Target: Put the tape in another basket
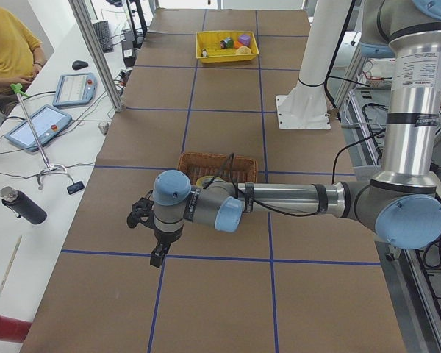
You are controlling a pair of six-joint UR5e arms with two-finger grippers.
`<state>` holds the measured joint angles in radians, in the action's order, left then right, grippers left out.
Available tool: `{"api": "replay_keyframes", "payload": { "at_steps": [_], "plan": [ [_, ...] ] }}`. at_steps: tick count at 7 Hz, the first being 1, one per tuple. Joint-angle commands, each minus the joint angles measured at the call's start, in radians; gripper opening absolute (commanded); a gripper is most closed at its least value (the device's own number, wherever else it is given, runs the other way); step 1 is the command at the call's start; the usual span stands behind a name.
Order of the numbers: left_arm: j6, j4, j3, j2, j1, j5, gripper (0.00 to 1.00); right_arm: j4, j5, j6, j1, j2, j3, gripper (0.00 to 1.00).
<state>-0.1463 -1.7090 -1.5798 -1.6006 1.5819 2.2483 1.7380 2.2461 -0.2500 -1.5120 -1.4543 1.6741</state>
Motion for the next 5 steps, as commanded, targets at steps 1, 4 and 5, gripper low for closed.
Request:
{"api": "replay_keyframes", "payload": {
  "at_steps": [1, 4, 5],
  "plan": [
    [-0.032, 0.268, -0.066, 0.002, 0.007, 0.007, 0.98, 0.000, 0.001, 0.000, -0.008, -0.023, -0.001, 1.00],
    [-0.024, 0.250, -0.085, 0.001, 0.007, 0.011, 0.98, 0.000, 0.001, 0.000, -0.014, -0.057, -0.010, 1.00],
    [-0.024, 0.250, -0.088, -0.002, 0.007, 0.011, 0.98, -0.002, 0.004, 0.000, -0.020, -0.063, -0.008, 1.00]
  ]
}}
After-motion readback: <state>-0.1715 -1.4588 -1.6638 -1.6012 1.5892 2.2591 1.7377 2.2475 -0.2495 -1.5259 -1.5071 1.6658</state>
